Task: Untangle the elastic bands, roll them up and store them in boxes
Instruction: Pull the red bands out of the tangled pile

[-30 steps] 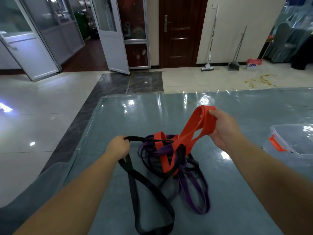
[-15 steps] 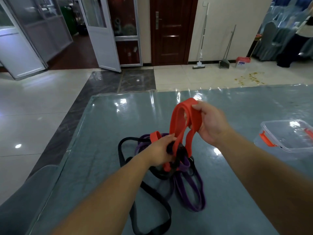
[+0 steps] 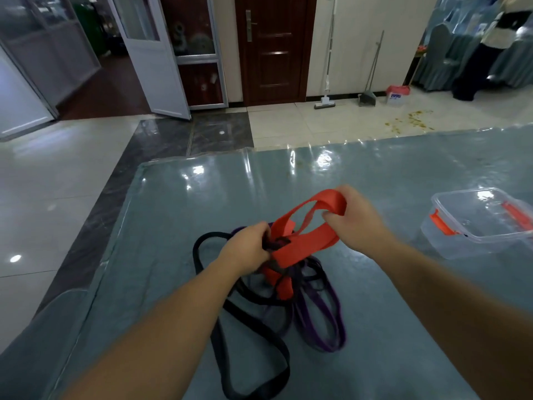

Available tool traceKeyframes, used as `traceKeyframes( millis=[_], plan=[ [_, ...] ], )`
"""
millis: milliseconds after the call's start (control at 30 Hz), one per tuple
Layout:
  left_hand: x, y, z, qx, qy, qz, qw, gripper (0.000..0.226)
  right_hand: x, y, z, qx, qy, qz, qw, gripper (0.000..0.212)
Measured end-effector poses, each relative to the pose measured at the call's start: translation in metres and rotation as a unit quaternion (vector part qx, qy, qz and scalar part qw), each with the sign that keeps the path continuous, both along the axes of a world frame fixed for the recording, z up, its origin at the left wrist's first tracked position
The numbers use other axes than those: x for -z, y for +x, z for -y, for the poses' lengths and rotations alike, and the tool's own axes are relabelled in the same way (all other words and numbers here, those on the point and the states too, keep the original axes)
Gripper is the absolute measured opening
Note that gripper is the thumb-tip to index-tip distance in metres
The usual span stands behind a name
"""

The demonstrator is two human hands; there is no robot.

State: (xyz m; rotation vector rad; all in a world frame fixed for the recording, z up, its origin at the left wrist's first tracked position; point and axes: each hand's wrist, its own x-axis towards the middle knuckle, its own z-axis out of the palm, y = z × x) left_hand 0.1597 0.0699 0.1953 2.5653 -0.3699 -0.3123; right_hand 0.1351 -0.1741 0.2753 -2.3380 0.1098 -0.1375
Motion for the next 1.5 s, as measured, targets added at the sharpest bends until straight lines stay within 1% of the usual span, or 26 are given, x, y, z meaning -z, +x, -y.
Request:
traceKeyframes(
  millis=[33,133,233,333,400,433,467,533,567,633,700,767,800,867,933,1000,1067,1133,1167,1200,1267,1300,1367,1400,1433,1500],
  plan=[
    [0.0,0.002,-0.006,-0.008,0.0,0.0,1.0,0.027,0.004,0.001,0.002,0.001,0.014,0.008,1.0,0.017],
    [-0.006,0.001,-0.022,-0.035,0.009,-0.03,0.999,0.041,0.011,0.007,0.005,-0.029,0.081,0.0,0.996,0.023],
    [-0.014,0.004,-0.032,-0.059,-0.003,-0.045,0.997,0.05,0.018,0.011,0.005,-0.065,0.087,0.0,0.994,0.025],
    [-0.027,0.008,-0.037,-0.101,-0.02,-0.067,0.992,0.043,0.021,0.009,0.002,-0.075,0.117,0.01,0.99,0.031],
    [-0.038,0.006,-0.037,-0.151,-0.061,-0.098,0.982,0.036,0.023,0.006,0.0,-0.073,0.157,0.025,0.985,0.036],
    [-0.042,0.005,-0.036,-0.155,-0.066,-0.102,0.98,0.034,0.024,0.005,-0.002,-0.065,0.178,0.033,0.981,0.033],
    [-0.045,0.003,-0.035,-0.148,-0.059,-0.099,0.982,0.032,0.025,0.005,-0.003,-0.046,0.198,0.043,0.978,0.028],
    [-0.046,0.003,-0.034,-0.105,-0.009,-0.063,0.992,0.03,0.029,0.006,-0.005,0.026,0.233,0.05,0.971,0.016],
    [-0.047,0.001,-0.034,-0.077,0.014,-0.054,0.996,0.03,0.03,0.006,-0.006,0.059,0.255,0.042,0.964,0.016],
    [-0.046,-0.002,-0.033,-0.026,0.038,-0.077,0.996,0.039,0.034,0.004,-0.01,0.083,0.282,0.018,0.956,0.015],
    [-0.048,-0.007,-0.028,0.018,0.074,-0.105,0.992,0.042,0.037,-0.002,-0.013,0.061,0.26,-0.003,0.964,0.01],
    [-0.051,-0.008,-0.022,0.02,0.083,-0.086,0.993,0.03,0.037,-0.011,-0.017,0.014,0.247,-0.018,0.969,0.009],
    [-0.054,-0.008,-0.021,-0.007,0.061,-0.069,0.996,0.024,0.038,-0.015,-0.018,-0.017,0.239,-0.028,0.971,0.013],
    [-0.061,-0.006,-0.02,-0.094,-0.018,-0.068,0.993,0.015,0.043,-0.022,-0.014,-0.068,0.18,-0.055,0.98,0.021],
    [-0.065,-0.005,-0.024,-0.166,-0.092,-0.08,0.979,0.018,0.047,-0.027,-0.007,-0.084,0.133,-0.077,0.985,0.026],
    [-0.067,-0.005,-0.025,-0.218,-0.153,-0.123,0.956,0.024,0.048,-0.029,0.003,-0.1,0.132,-0.089,0.982,0.025],
    [-0.066,-0.005,-0.026,-0.265,-0.187,-0.167,0.931,0.026,0.044,-0.03,0.017,-0.148,0.08,-0.105,0.98,0.029],
    [-0.065,-0.003,-0.032,-0.329,-0.233,-0.172,0.899,0.023,0.044,-0.03,0.032,-0.18,-0.01,-0.105,0.978,0.031],
    [-0.065,-0.003,-0.037,-0.355,-0.25,-0.167,0.885,0.019,0.045,-0.031,0.039,-0.171,-0.032,-0.094,0.98,0.029],
    [-0.065,-0.002,-0.044,-0.365,-0.247,-0.162,0.883,0.016,0.048,-0.032,0.046,-0.144,-0.023,-0.077,0.986,0.024],
    [-0.064,-0.003,-0.058,-0.345,-0.188,-0.159,0.906,0.013,0.053,-0.033,0.055,-0.053,0.063,-0.031,0.996,0.012],
    [-0.063,-0.006,-0.062,-0.335,-0.166,-0.157,0.914,0.013,0.055,-0.032,0.056,-0.013,0.116,-0.018,0.993,0.004],
    [-0.058,-0.009,-0.068,-0.342,-0.165,-0.157,0.912,0.015,0.055,-0.031,0.052,0.03,0.222,-0.015,0.975,0.006],
    [-0.054,-0.01,-0.07,-0.346,-0.171,-0.166,0.908,0.017,0.051,-0.03,0.049,0.049,0.285,-0.011,0.957,0.007],
    [-0.052,-0.013,-0.072,-0.351,-0.167,-0.179,0.904,0.02,0.046,-0.028,0.046,0.076,0.359,-0.001,0.93,0.011],
    [-0.045,-0.019,-0.076,-0.348,-0.144,-0.184,0.908,0.025,0.03,-0.024,0.04,0.124,0.484,0.005,0.866,0.014]
  ],
)
